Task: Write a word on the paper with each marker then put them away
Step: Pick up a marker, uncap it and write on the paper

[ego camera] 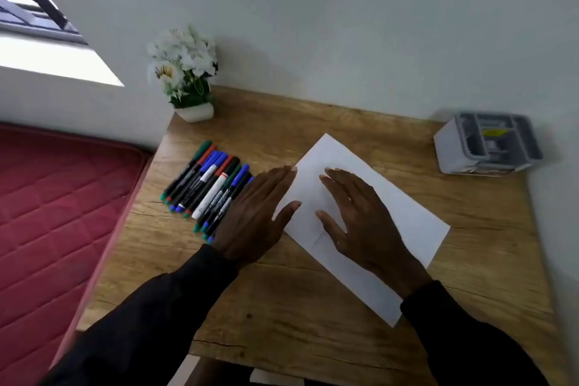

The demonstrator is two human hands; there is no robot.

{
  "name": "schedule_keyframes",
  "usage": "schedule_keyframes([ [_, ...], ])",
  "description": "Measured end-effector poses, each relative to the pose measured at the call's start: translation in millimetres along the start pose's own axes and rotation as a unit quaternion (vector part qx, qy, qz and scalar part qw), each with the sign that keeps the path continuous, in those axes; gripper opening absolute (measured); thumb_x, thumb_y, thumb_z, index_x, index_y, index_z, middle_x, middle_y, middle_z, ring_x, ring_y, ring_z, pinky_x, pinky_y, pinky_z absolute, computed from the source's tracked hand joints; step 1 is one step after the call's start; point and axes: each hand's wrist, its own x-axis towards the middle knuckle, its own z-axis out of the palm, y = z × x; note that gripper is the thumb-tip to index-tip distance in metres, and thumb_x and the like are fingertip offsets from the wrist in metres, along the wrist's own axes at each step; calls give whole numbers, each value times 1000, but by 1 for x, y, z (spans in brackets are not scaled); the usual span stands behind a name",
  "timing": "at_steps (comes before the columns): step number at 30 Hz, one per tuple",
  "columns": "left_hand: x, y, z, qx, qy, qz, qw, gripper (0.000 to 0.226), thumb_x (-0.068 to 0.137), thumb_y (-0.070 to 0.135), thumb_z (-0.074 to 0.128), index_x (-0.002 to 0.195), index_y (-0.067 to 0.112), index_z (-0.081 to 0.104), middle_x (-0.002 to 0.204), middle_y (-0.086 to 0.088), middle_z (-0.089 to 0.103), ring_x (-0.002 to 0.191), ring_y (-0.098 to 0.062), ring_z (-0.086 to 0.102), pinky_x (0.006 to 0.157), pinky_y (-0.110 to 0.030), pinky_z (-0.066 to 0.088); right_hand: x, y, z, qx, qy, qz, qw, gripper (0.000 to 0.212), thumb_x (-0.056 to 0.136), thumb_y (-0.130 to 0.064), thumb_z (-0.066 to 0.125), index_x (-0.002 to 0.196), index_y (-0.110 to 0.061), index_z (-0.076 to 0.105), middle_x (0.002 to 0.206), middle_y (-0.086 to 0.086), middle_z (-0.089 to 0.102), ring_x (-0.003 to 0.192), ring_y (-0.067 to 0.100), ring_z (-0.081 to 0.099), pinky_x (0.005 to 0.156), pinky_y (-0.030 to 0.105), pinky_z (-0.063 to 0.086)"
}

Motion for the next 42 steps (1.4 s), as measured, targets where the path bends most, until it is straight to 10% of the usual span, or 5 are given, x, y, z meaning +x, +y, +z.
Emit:
schedule_keyframes([
  [15,-41,-21,40,77,-18,42,996,66,99,51,35,155,26,11,160,8,19,144,-1,6,112,-17,-2,-30,20,52,-29,19,-87,996,65,101,-54,46,153,-15,50,161,5,46,149,24,43,126,45,28],
  [29,-93,-64,-14,43,104,5,994,54,97,39,53,147,27,37,146,2,48,133,-12,45,104,-40,47,-28,-38,30,-62,28,-162,984,56,101,-52,45,141,-16,60,141,1,64,129,20,60,103,42,53],
  [42,-76,-96,-36,13,144,33,989,41,96,25,55,137,23,53,133,-2,61,119,-15,58,93,-37,53,73,-82,59,-43,-74,-291,953,42,90,11,60,128,-7,66,139,15,62,128,34,58,93,51,57],
])
